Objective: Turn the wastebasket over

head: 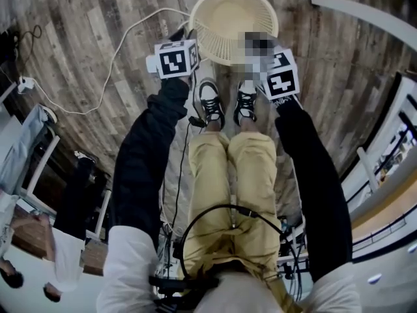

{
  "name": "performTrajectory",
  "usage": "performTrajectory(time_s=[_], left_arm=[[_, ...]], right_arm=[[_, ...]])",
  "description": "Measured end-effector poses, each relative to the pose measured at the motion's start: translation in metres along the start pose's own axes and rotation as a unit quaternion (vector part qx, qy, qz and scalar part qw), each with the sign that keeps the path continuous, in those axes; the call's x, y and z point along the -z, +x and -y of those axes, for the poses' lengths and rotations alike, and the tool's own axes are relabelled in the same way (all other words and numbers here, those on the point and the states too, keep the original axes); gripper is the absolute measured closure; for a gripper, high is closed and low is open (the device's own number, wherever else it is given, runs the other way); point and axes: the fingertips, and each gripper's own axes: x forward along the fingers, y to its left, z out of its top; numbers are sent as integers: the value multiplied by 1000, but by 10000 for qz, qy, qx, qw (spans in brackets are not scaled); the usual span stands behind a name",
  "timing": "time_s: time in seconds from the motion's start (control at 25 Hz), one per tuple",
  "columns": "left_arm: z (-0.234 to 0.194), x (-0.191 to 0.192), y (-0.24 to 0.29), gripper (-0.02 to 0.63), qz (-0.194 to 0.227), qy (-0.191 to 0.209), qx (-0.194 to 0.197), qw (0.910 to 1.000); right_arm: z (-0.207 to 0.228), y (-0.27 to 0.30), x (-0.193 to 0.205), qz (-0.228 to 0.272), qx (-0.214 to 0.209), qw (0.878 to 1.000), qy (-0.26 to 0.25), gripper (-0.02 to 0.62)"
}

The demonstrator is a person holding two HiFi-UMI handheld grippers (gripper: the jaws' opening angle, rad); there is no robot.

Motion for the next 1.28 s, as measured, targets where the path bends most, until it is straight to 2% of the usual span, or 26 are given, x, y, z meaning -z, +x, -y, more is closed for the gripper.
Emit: performTrajectory(time_s=[0.08,0.2,0.28,0.64,0.84,1.0,1.28], left_arm=[[7,-7,-19,495,121,93,-6,9999],[18,-24,-56,578,337,147,-38,9993],[28,-39,-82,603,500,215,17,9985],[91,-91,-221,604,1076,505,529,9915],[125,-123,-307,604,1532,650,696,9836],[146,-130,-377,604,1792,536,820,9789],[175,-151,-482,604,2322,386,937,9674]], right_arm=[[-6,-13,-8,42,22,10000,-7,574],[-19,-36,-25,162,25,9999,-10,574],[-29,-55,-40,264,43,9996,-13,574],[-79,-170,-116,938,87,9954,-177,575],[-108,-243,-148,1322,115,9911,-115,575],[-139,-309,-167,1644,209,9861,-109,575],[-180,-418,-223,2482,373,9677,-224,575]])
